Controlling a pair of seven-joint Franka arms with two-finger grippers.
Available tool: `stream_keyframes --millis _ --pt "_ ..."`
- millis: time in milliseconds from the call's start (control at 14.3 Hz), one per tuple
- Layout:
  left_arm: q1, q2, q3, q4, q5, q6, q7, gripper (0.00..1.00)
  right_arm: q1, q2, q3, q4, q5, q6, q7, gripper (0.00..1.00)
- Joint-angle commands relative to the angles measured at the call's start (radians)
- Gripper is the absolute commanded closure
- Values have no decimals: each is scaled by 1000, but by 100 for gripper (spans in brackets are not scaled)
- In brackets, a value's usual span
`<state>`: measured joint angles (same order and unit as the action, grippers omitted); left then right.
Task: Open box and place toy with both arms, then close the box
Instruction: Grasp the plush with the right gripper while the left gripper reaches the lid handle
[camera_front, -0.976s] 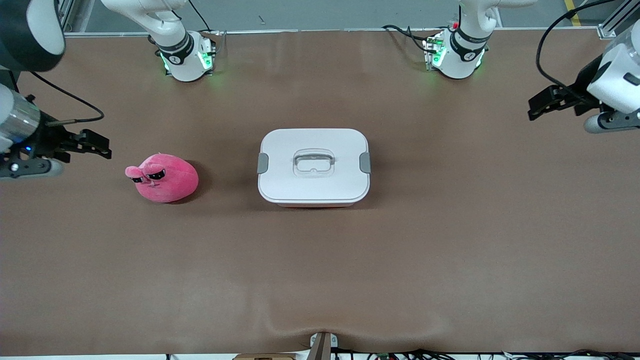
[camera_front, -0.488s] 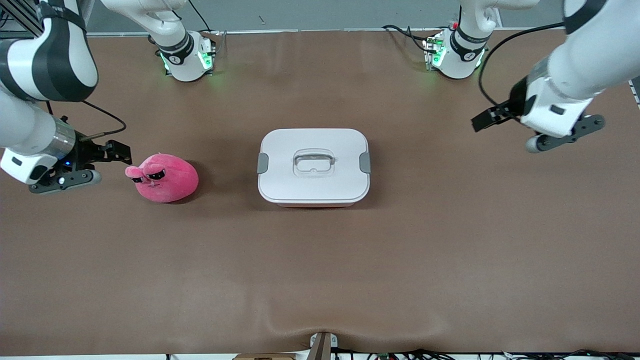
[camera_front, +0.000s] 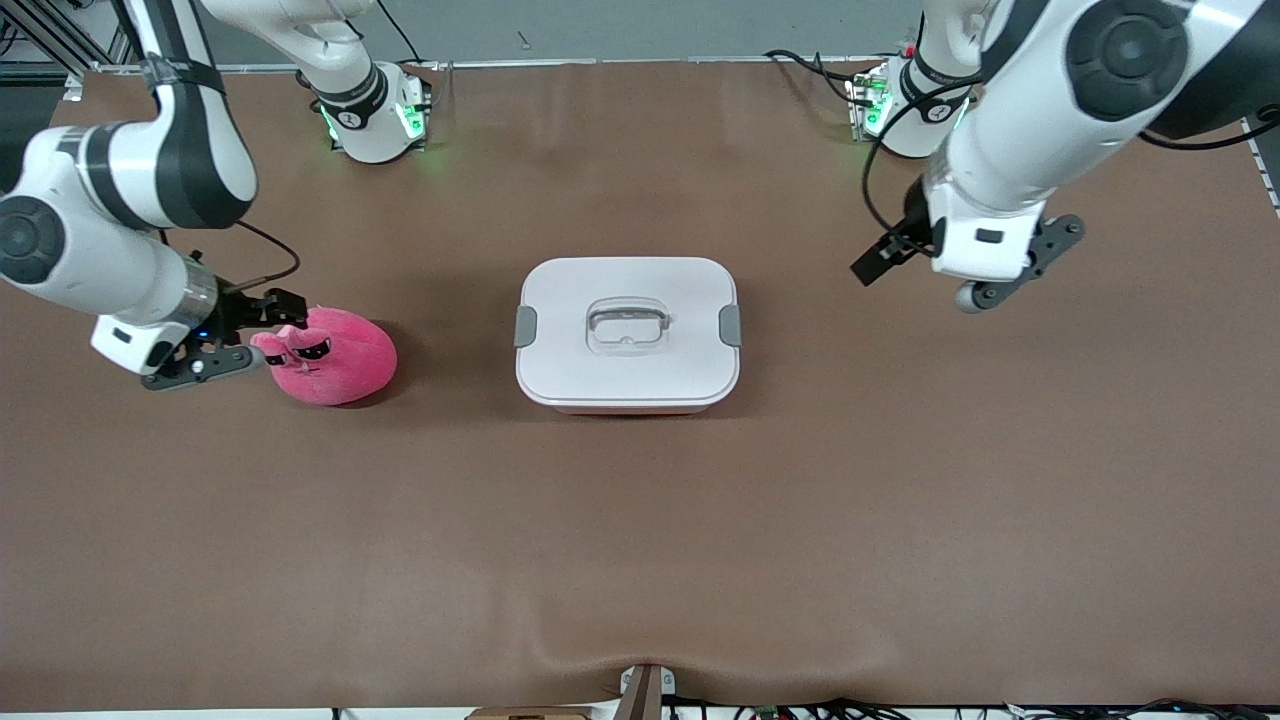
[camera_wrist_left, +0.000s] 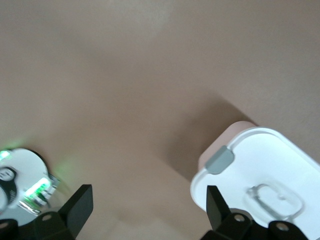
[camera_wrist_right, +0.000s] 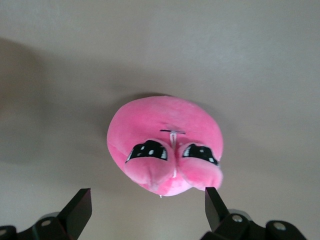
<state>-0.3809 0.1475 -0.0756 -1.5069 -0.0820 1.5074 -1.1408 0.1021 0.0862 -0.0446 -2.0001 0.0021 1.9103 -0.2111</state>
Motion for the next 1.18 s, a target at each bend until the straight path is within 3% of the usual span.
stream_keyframes --millis 0,209,627,1115 --pt "-30 9 -3 -36 -18 74 -135 0 5 -28 -3 -78 9 71 -5 0" --pt "-49 9 -33 -90 -18 170 -281 0 4 -28 -3 -100 9 102 -5 0" --pt "-98 58 -64 -105 -21 312 -577 0 -2 -28 -4 -109 9 95 -5 26" --pt "-193 122 -79 -95 13 434 -916 0 1 -28 -5 -109 9 95 -5 83"
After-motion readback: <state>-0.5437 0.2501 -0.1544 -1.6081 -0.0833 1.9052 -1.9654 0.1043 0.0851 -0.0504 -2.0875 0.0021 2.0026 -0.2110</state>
